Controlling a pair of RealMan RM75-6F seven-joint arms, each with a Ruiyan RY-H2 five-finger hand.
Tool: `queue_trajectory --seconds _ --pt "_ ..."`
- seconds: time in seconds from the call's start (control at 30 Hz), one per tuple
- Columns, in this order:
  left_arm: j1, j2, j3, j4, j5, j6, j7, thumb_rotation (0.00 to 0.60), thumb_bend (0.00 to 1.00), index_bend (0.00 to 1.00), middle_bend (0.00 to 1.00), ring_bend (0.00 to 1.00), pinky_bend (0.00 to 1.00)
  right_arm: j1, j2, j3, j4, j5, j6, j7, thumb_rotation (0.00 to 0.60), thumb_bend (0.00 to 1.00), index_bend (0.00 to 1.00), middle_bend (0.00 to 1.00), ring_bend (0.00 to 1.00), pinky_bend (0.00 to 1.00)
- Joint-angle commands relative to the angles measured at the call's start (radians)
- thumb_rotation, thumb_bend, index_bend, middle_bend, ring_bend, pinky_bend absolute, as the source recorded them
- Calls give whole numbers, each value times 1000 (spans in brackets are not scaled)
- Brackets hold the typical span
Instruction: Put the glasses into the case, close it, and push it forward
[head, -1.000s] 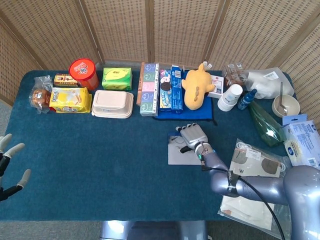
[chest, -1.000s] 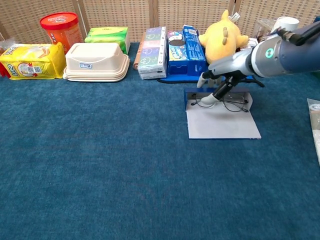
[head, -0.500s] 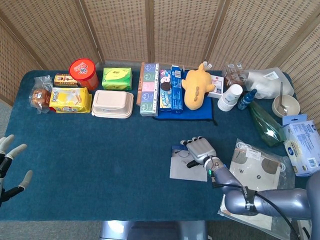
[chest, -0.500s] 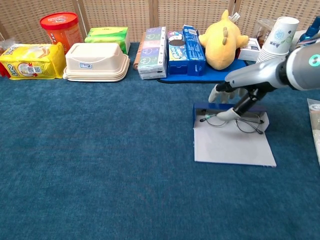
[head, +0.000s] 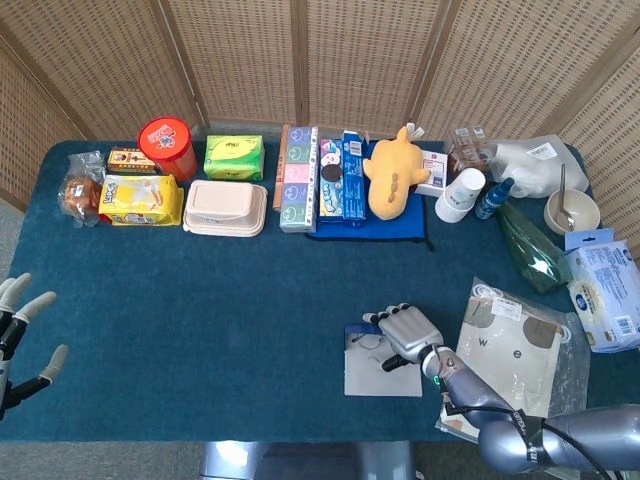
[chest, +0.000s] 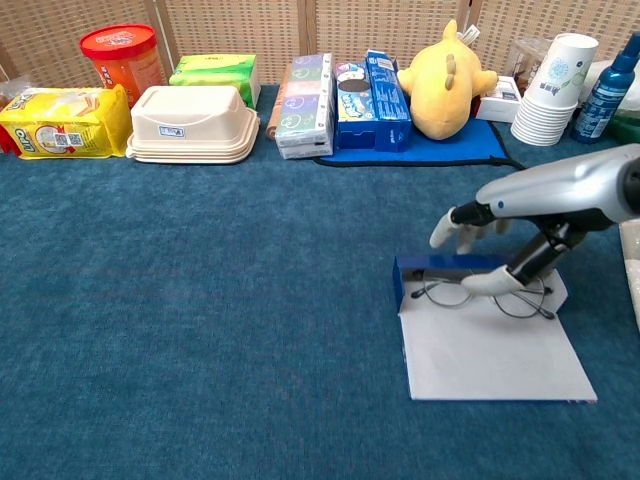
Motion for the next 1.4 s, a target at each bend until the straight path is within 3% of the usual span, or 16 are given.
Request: queue_trajectory --seconds 0.03,1.07,1.4 --pt "1 -2 1 0 1 2 0 600 325 163 40 0 0 -8 4 -12 -20 -21 4 4 190 380 127 234 162 188" --pt "-21 -22 3 18 -7 -33 -9 600 324 161 37 0 0 -97 40 -116 -136 -104 97 15 190 370 132 236 167 198" --pt "-15 -21 8 24 -5 -21 -18 600 324 159 37 0 0 -114 19 -124 -164 -142 101 2 188 368 133 236 167 198"
